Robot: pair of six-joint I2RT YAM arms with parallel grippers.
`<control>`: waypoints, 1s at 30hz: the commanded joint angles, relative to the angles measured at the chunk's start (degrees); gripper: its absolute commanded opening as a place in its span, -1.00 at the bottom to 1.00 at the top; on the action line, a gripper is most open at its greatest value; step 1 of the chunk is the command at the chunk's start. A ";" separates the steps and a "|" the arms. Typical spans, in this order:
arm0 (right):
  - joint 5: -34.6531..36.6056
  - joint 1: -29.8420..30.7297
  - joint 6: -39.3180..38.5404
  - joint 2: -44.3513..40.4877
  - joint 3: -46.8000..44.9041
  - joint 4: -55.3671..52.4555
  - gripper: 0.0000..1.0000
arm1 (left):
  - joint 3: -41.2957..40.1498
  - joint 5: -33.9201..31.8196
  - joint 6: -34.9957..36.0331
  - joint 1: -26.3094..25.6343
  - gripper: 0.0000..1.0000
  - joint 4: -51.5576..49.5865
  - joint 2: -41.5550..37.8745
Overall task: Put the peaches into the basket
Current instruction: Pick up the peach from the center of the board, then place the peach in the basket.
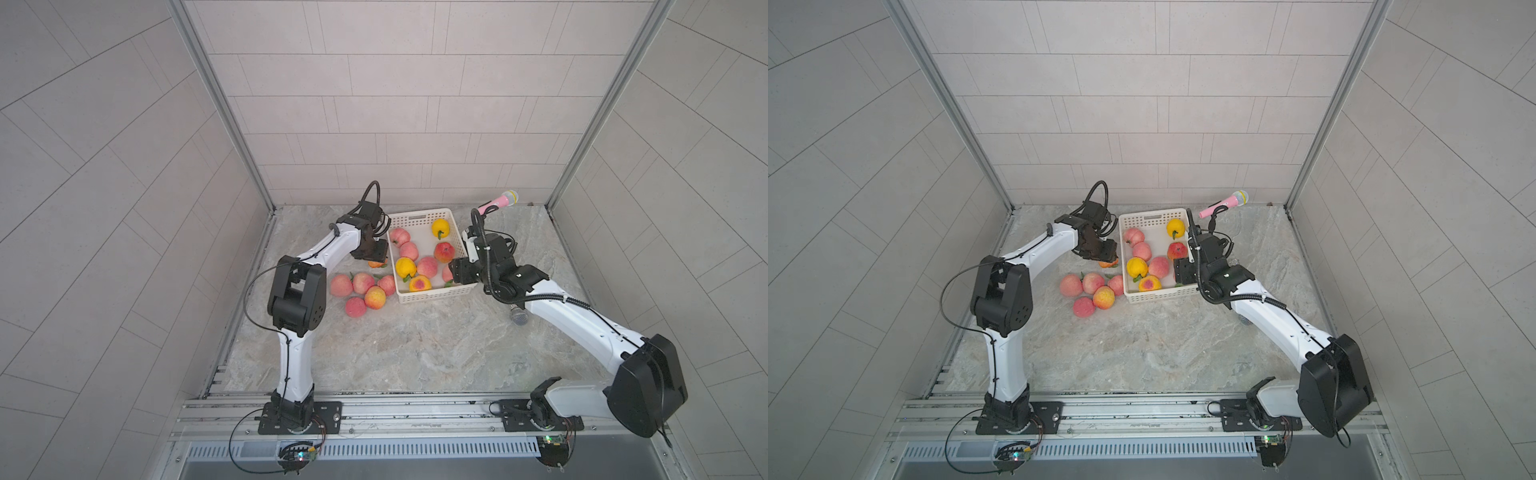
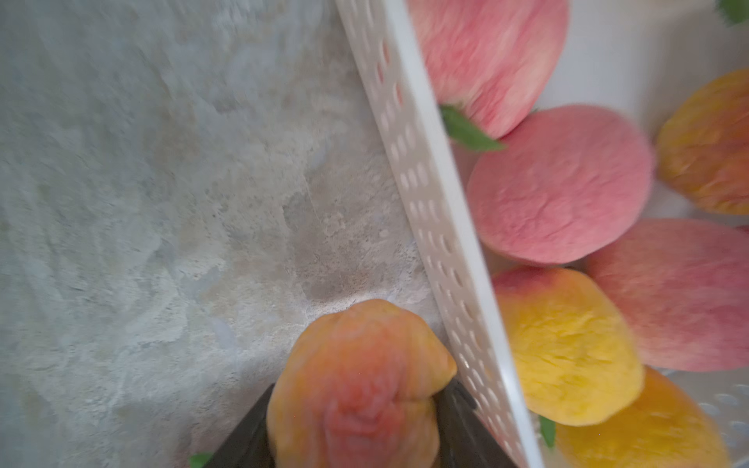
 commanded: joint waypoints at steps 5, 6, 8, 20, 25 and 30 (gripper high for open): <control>-0.59 0.50 1.54 -2.95 -2.15 -0.71 0.53 | 6.97 1.14 -0.71 -1.44 0.12 -0.44 -3.73; -0.62 0.63 1.91 -3.12 -2.37 -0.77 0.53 | 8.06 1.08 -0.54 -1.78 0.12 -0.52 -3.16; -1.22 0.67 2.56 -3.55 -2.77 -0.96 0.52 | 10.55 0.92 -0.45 -2.44 0.12 -0.52 -1.51; -2.53 1.26 3.25 -8.62 -6.26 -3.25 0.51 | 25.53 1.96 -2.27 -7.59 0.14 6.62 11.99; -2.52 1.22 3.19 -10.66 -7.38 -4.06 0.52 | 31.83 3.14 -3.61 -8.86 0.16 8.28 18.00; -2.57 1.25 3.04 -12.07 -8.10 -4.75 0.51 | 32.76 3.47 -3.89 -9.26 0.17 12.49 21.99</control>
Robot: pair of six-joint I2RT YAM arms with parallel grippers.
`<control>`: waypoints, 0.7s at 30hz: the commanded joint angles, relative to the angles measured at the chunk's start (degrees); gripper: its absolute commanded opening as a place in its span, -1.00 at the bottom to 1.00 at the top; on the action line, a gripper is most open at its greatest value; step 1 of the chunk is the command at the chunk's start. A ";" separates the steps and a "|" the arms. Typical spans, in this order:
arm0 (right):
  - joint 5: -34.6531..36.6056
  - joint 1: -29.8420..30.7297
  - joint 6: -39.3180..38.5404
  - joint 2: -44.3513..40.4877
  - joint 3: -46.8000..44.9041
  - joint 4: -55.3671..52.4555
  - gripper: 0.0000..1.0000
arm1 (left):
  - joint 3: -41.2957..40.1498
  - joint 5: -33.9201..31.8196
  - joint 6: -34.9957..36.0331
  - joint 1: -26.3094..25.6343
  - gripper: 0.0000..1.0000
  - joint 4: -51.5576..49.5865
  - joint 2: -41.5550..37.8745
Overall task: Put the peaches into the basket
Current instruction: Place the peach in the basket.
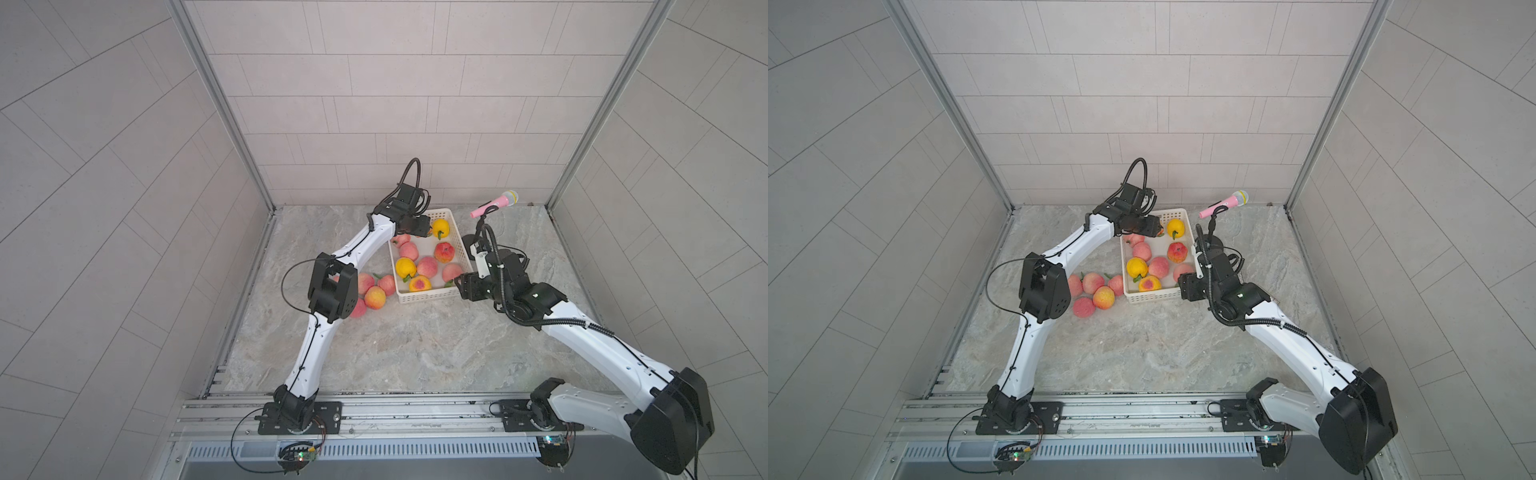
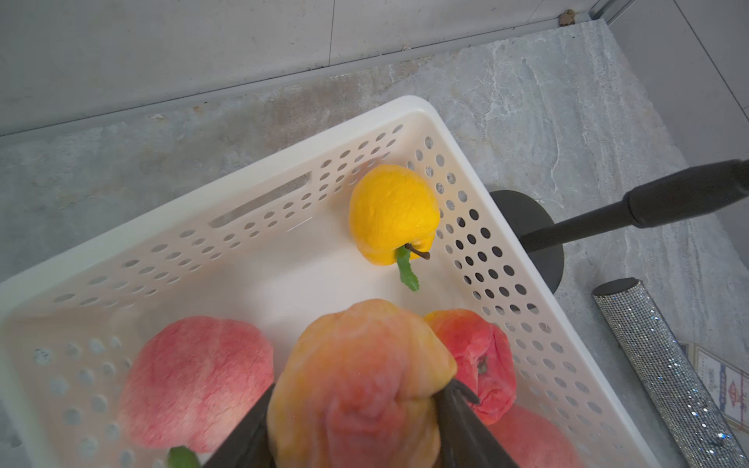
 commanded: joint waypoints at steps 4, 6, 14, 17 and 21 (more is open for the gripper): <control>0.16 0.25 0.27 -2.05 -0.88 -1.85 0.51 | 2.10 -1.56 -0.19 -0.18 0.17 5.76 3.40; 0.11 0.24 0.20 -2.09 -1.10 -1.88 0.51 | 2.05 -1.73 0.05 -0.18 0.19 6.61 4.12; -0.36 0.22 0.31 -1.55 -1.26 -1.40 0.52 | 3.09 -2.98 1.32 -0.17 0.28 8.07 7.01; -0.22 0.27 0.19 -1.48 -1.36 -1.36 0.51 | 3.50 -3.67 1.33 -0.21 0.37 8.12 7.67; -0.35 0.28 0.13 -1.20 -1.37 -1.23 0.51 | 3.94 -2.90 1.15 -0.21 0.42 8.16 8.30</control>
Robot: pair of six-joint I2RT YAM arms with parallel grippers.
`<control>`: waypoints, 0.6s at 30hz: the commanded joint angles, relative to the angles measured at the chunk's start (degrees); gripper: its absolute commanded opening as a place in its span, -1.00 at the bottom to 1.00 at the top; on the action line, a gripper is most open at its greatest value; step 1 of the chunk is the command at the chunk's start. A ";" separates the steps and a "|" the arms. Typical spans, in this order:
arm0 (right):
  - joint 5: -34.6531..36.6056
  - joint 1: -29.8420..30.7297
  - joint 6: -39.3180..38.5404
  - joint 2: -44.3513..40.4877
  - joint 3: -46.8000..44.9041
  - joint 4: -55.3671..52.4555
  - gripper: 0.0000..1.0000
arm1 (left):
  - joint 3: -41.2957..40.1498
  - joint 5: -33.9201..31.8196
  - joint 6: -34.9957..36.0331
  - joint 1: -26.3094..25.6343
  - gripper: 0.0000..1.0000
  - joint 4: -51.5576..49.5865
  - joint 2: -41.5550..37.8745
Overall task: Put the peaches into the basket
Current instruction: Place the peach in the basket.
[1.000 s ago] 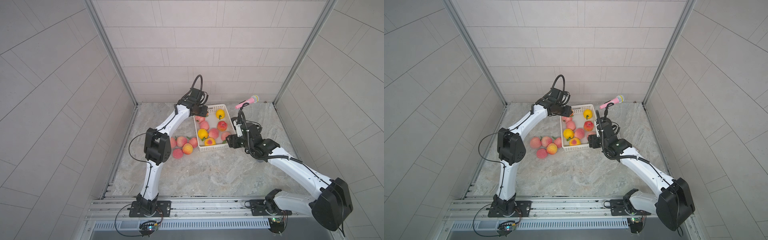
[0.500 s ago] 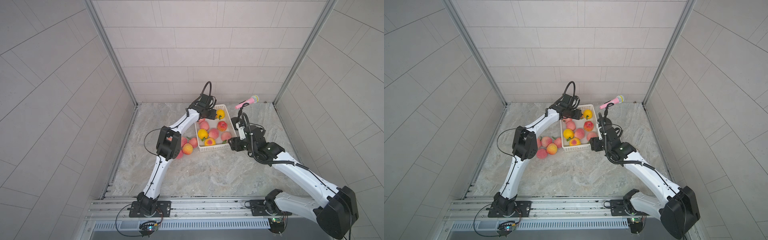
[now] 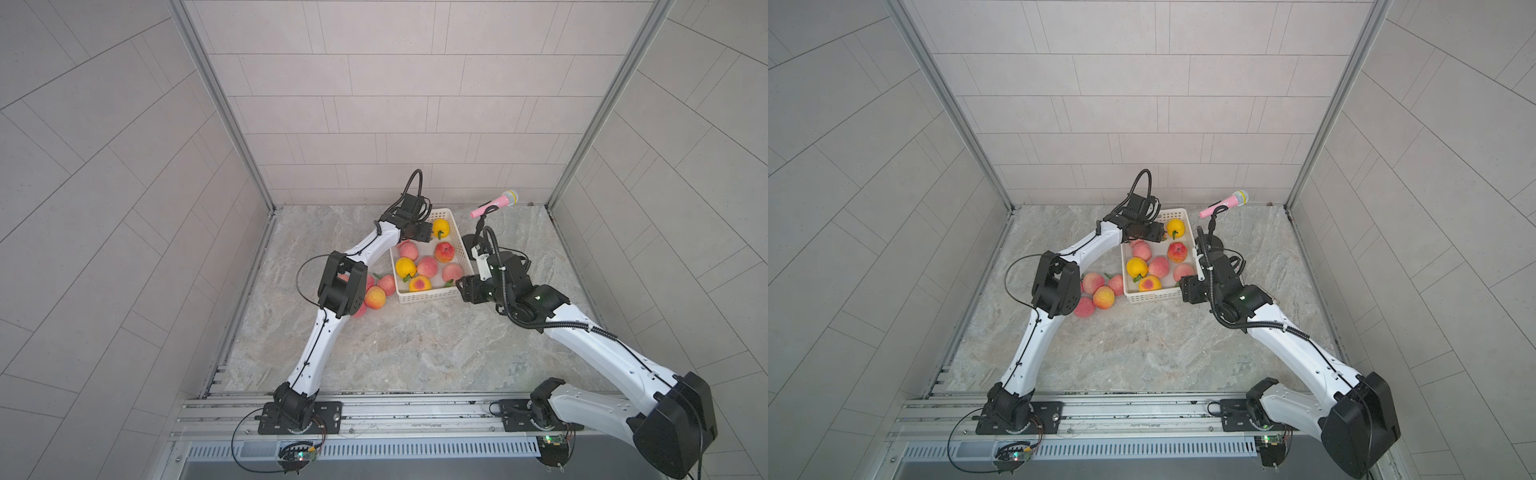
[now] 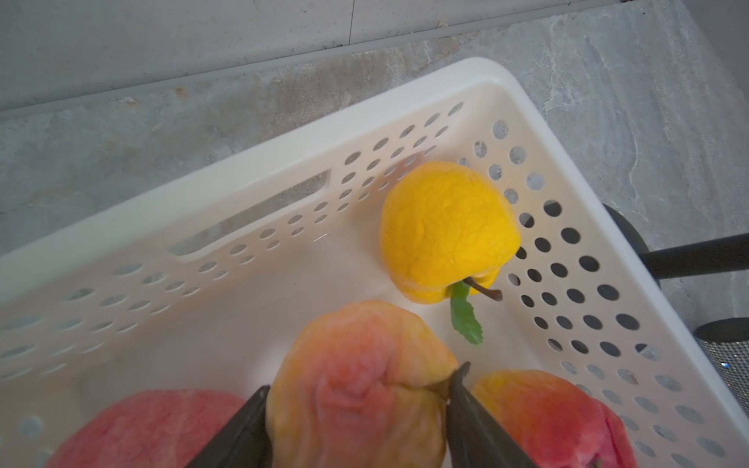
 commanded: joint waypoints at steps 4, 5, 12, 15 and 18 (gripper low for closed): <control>-0.13 0.28 0.21 0.08 -0.63 -0.04 0.51 | 2.26 -0.42 0.65 -0.08 0.45 1.68 0.68; -0.22 0.21 0.13 0.08 -0.63 -0.01 0.51 | 2.37 -0.59 0.65 -0.07 0.47 1.69 0.54; -0.21 0.26 -0.04 0.44 -0.59 0.26 0.52 | 2.87 -1.16 1.11 -0.08 0.49 1.18 -1.00; -0.36 0.27 -0.18 0.52 -0.63 0.51 0.52 | 2.89 -1.24 2.03 -0.06 0.49 0.17 -2.70; -1.00 0.22 -0.31 0.57 -0.59 0.95 0.52 | 2.56 -1.80 2.83 -0.05 0.49 -1.24 -4.93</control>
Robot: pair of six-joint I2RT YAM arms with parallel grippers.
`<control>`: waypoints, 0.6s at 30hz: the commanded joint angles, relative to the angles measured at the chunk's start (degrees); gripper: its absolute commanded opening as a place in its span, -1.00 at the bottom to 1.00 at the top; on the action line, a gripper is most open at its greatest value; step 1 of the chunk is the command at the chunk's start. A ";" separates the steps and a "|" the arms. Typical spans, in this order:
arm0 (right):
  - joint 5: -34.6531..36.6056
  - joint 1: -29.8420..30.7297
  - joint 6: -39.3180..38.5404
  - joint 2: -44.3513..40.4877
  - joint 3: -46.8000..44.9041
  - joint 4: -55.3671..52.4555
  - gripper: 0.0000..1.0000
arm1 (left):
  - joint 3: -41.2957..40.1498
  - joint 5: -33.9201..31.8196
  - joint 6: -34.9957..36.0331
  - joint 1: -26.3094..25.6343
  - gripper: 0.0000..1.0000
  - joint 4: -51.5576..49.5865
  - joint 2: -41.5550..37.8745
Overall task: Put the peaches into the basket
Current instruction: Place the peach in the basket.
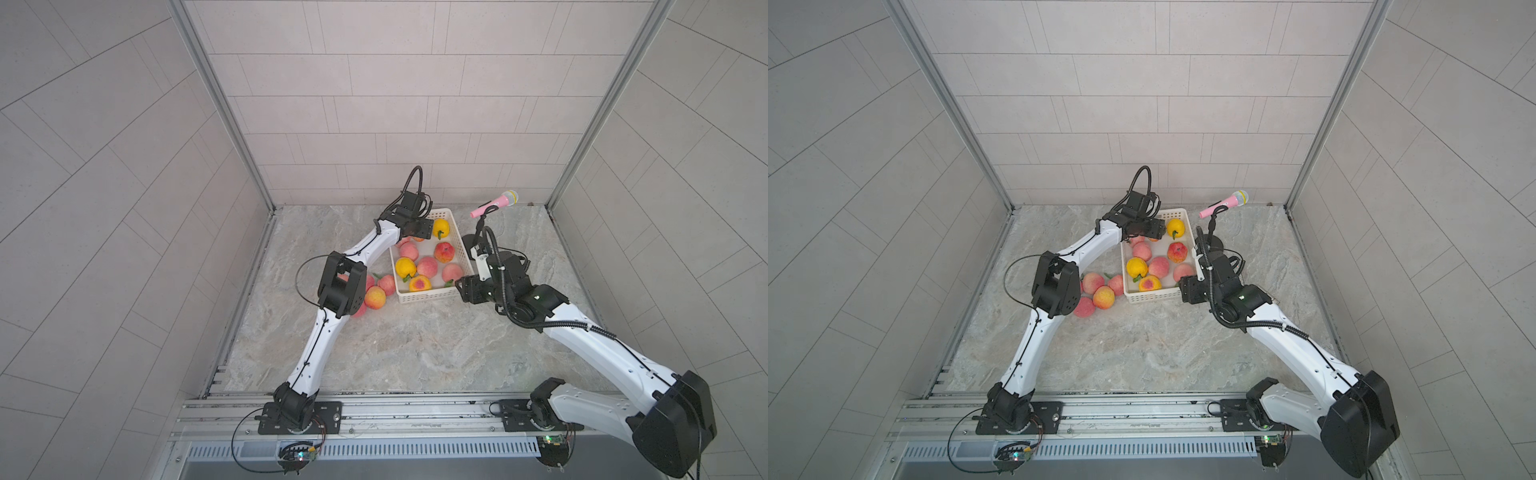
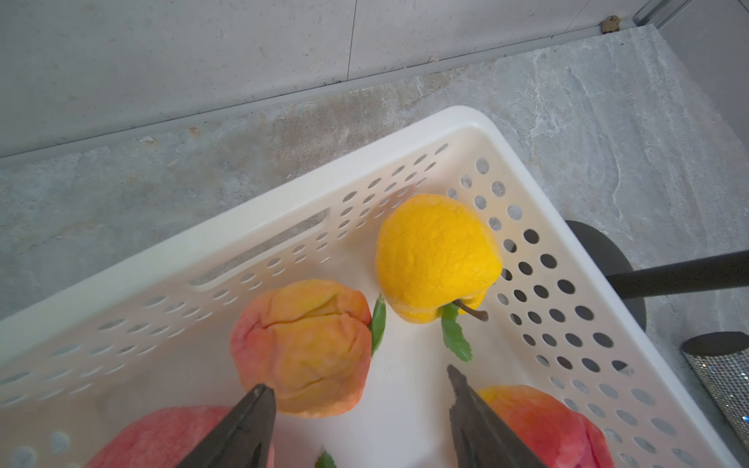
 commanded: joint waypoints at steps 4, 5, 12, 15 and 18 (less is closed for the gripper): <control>-1.83 0.28 -0.55 0.63 -0.05 1.52 0.53 | -2.14 -0.63 1.74 0.48 0.47 -2.29 -8.75; -2.47 0.32 -0.83 0.87 0.20 1.71 0.52 | -3.50 -0.25 1.53 0.73 0.47 -2.21 -10.13; -5.43 1.98 -3.40 3.17 1.74 3.70 0.50 | -18.82 0.86 -0.15 4.24 0.46 -2.84 -23.66; -7.99 4.39 -6.01 3.92 1.58 7.65 0.47 | -25.86 0.75 -2.35 6.81 0.46 -3.22 -29.02; -7.79 8.35 -9.67 5.73 3.30 9.45 0.47 | -33.07 3.40 -4.65 10.09 0.47 -1.83 -33.61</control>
